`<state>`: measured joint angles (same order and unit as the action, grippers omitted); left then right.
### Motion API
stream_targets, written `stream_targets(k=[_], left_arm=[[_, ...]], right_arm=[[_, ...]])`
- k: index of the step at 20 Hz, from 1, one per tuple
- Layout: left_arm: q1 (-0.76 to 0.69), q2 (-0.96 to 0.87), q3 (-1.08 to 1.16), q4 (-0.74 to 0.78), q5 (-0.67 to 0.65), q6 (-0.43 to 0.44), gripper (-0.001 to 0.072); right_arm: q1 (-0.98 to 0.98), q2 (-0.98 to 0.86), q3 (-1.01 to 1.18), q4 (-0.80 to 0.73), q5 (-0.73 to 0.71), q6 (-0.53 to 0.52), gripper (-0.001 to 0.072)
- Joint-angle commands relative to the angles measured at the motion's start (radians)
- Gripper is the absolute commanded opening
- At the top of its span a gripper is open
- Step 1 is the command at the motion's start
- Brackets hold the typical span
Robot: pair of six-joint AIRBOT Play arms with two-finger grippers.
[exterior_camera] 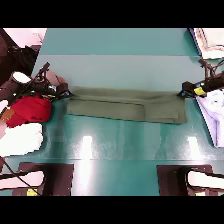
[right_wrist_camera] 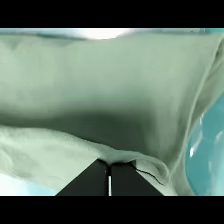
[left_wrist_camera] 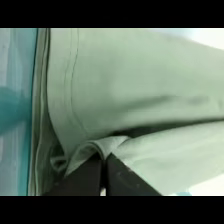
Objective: Fold the shirts.
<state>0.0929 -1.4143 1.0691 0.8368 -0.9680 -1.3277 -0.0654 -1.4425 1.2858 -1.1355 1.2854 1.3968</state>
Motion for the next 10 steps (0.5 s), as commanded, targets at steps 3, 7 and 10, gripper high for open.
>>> stream_targets(k=[3, 7, 10], left_arm=[[0.001, -0.029, 0.06, -0.116, 0.101, 0.0, 0.0655], [0.001, -0.026, 0.196, -0.138, -0.045, 0.023, 0.0603], [0.0, -0.027, 0.213, -0.137, -0.145, 0.037, 0.0126]], right_arm=[[-0.006, -0.112, 0.145, 0.153, -0.085, 0.009, 0.048], [-0.097, -0.114, 0.226, 0.243, 0.049, -0.04, 0.0558], [-0.189, -0.114, 0.173, 0.244, 0.185, -0.085, 0.0558]])
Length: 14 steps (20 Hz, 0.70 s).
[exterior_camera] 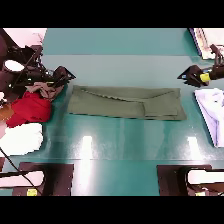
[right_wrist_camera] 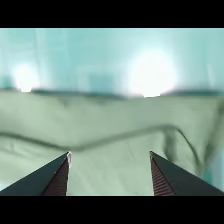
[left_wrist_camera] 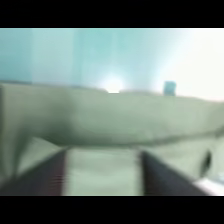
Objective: Fold the shirts.
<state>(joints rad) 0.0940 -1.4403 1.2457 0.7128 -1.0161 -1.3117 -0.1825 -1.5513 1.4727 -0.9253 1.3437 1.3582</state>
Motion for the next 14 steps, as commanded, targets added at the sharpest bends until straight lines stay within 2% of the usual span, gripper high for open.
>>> stream_targets(k=[1, 2, 4, 6, 8, 14], left_arm=[[-0.001, -0.001, 0.035, -0.015, -0.116, 0.054, 0.0032], [-0.001, -0.001, 0.034, -0.015, -0.134, 0.055, 0.0032], [-0.017, -0.001, 0.034, -0.01, -0.167, 0.055, 0.0032], [-0.055, -0.001, 0.034, -0.008, -0.172, 0.055, 0.0032], [-0.114, -0.002, 0.034, -0.006, -0.157, 0.055, 0.0032], [-0.283, -0.003, 0.034, -0.005, -0.091, 0.054, 0.0024]], right_arm=[[-0.101, -0.005, -0.05, 0.034, 0.136, -0.061, 0.0569], [-0.132, -0.005, -0.093, 0.034, 0.136, -0.074, 0.0629], [-0.182, -0.007, -0.179, 0.035, 0.107, -0.108, 0.069], [-0.207, -0.012, -0.252, 0.036, 0.055, -0.158, 0.069], [-0.211, -0.058, -0.272, 0.038, 0.067, -0.175, 0.0689], [-0.139, -0.192, -0.207, 0.067, 0.075, -0.216, 0.0666]])
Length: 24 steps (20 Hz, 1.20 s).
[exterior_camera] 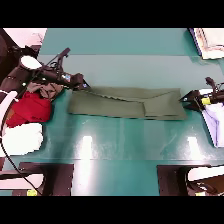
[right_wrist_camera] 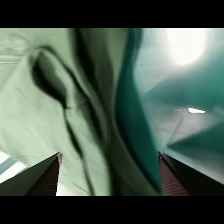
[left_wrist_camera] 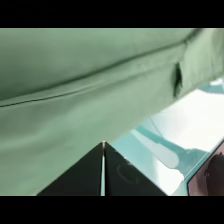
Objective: Fold the shirts.
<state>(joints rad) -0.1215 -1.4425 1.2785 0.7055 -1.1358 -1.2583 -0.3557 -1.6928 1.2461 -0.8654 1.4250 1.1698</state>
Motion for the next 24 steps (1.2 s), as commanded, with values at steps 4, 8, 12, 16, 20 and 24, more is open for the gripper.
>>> stream_targets(k=[4, 8, 12, 16, 20, 24], left_arm=[[-0.132, -0.001, 0.001, 0.016, 0.055, -0.005, 0.0024], [-0.192, -0.015, 0.004, 0.091, 0.121, -0.054, 0.0023], [-0.268, -0.133, 0.089, 0.091, 0.152, -0.055, 0.0023], [-0.337, -0.339, 0.295, 0.092, 0.148, -0.098, 0.0023], [-0.386, -0.498, 0.451, 0.091, 0.126, -0.149, 0.0023], [-0.4, -0.57, 0.5, 0.09, 0.126, -0.185, 0.0023]], right_arm=[[0.131, -0.069, 0.055, 0.006, -0.008, -0.032, 0.0495], [0.159, -0.043, 0.055, 0.008, 0.016, -0.091, 0.004], [0.161, 0.092, 0.055, 0.01, 0.023, -0.088, 0.0018], [0.212, 0.257, 0.074, 0.01, 0.021, 0.051, 0.0017], [0.332, 0.294, 0.27, 0.01, 0.1, 0.16, 0.0015], [0.48, 0.268, 0.468, 0.01, 0.112, 0.22, 0.0016]])
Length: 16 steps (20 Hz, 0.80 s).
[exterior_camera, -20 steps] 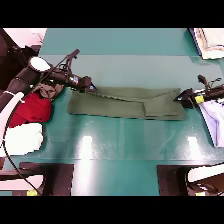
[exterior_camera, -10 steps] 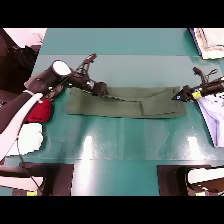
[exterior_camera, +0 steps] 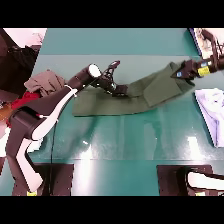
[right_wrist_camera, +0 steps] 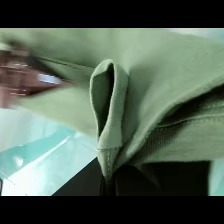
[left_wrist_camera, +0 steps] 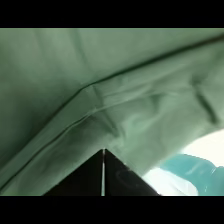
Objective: Fold the shirts.
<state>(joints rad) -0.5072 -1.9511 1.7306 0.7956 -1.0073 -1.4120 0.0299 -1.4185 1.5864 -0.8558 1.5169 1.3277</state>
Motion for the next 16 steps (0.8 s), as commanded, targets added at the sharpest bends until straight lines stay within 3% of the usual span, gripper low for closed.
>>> stream_targets(k=[1, 9, 16], left_arm=[[-0.014, -0.066, 0.049, 0.002, -0.003, -0.032, 0.0023], [0.003, -0.067, 0.055, 0.013, 0.025, -0.031, 0.0023], [0.138, 0.041, 0.068, 0.103, -0.087, -0.028, 0.0023]], right_arm=[[0.127, -0.023, 0.171, 0.0, 0.028, 0.065, 0.0016], [0.325, -0.164, 0.394, -0.01, 0.029, 0.079, 0.0016], [0.393, -0.209, 0.421, -0.009, -0.01, 0.078, 0.0016]])
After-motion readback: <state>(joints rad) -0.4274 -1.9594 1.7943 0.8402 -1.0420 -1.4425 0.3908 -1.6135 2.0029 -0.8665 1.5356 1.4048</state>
